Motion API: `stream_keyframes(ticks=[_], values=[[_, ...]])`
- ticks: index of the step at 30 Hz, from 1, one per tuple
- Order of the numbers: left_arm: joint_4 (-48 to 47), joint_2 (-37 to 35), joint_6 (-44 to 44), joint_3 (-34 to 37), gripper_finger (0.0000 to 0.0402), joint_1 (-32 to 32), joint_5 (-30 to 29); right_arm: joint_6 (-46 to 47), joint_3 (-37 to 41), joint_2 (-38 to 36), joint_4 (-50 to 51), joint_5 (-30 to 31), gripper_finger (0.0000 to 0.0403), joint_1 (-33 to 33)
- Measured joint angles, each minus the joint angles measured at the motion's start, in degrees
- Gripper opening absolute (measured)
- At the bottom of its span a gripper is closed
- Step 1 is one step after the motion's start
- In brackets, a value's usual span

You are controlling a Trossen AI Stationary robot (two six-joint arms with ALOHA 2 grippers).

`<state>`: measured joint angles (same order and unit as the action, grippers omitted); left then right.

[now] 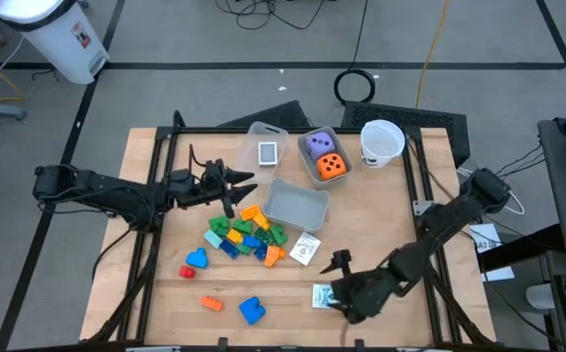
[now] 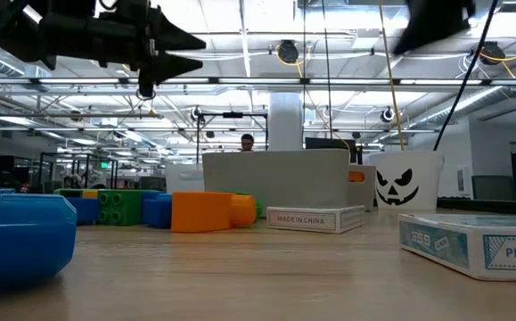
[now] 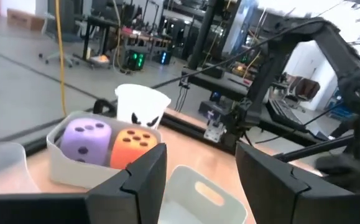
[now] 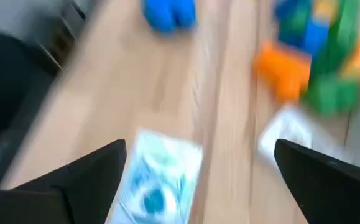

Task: Pick & Place Toys
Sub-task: Put the blue playing card box into the transparent bin

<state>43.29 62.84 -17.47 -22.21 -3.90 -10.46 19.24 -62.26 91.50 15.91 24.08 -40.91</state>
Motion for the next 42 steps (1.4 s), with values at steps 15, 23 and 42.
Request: stream_keyframes(ticks=[15, 23, 42], values=[[0.2, 1.5, -3.9, 0.0, 0.02, 0.1, 0.0, 11.0, -0.2, 12.5, 1.5, -12.4, 0.0393, 0.3], [0.3, 1.5, -3.9, 0.0, 0.02, 0.1, 0.0, 4.0, -0.2, 12.2, 2.8, -12.8, 0.0393, 2.4], [0.3, 1.5, -3.8, 0.0, 0.02, 0.1, -0.1, 2.5, 0.4, -0.8, 22.7, -6.4, 0.0393, 3.3]])
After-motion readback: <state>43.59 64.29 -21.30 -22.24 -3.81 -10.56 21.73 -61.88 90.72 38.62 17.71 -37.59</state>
